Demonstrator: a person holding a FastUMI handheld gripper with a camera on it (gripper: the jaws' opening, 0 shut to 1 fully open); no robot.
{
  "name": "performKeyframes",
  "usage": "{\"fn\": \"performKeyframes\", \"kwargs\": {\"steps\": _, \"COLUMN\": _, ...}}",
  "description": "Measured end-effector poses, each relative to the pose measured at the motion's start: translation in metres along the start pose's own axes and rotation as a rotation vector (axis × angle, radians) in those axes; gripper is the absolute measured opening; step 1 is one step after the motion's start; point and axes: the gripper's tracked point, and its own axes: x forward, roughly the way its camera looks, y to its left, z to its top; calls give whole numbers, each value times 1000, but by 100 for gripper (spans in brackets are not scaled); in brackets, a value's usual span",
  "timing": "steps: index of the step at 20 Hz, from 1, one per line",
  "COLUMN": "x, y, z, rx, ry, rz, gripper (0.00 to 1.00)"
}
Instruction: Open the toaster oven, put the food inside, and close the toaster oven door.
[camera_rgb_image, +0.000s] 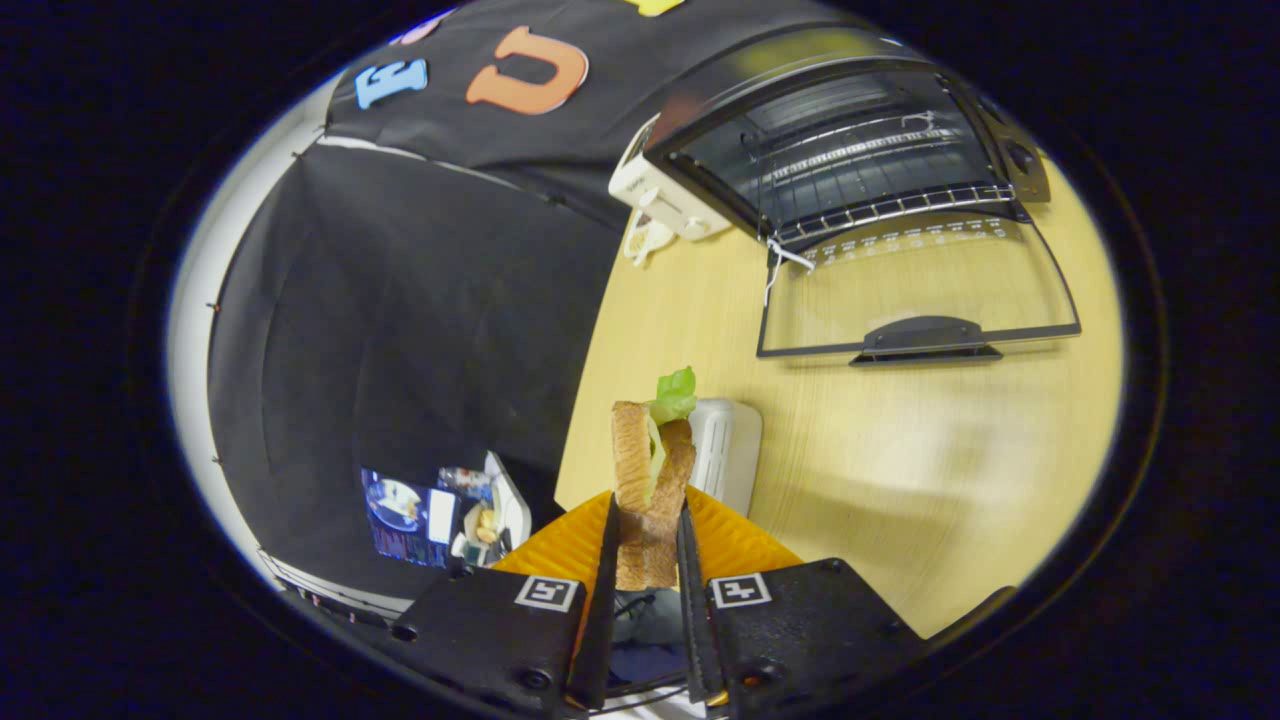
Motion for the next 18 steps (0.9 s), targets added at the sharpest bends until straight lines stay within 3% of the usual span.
{"fn": "performKeyframes", "kwargs": {"steps": 6, "x": -30, "y": -22, "z": 80, "rx": 54, "ry": -505, "rz": 121, "gripper": 34}}
{"fn": "performKeyframes", "kwargs": {"steps": 10, "x": -60, "y": -38, "z": 117, "rx": 221, "ry": -796, "rz": 253, "gripper": 34}}
{"fn": "performKeyframes", "kwargs": {"steps": 12, "x": -57, "y": -55, "z": 130, "rx": 333, "ry": -857, "rz": 292, "gripper": 34}}
{"fn": "performKeyframes", "kwargs": {"steps": 15, "x": -48, "y": -82, "z": 146, "rx": 413, "ry": -896, "rz": 265, "gripper": 34}}
{"fn": "performKeyframes", "kwargs": {"steps": 18, "x": -51, "y": -91, "z": 172, "rx": 487, "ry": -969, "rz": 296, "gripper": 34}}
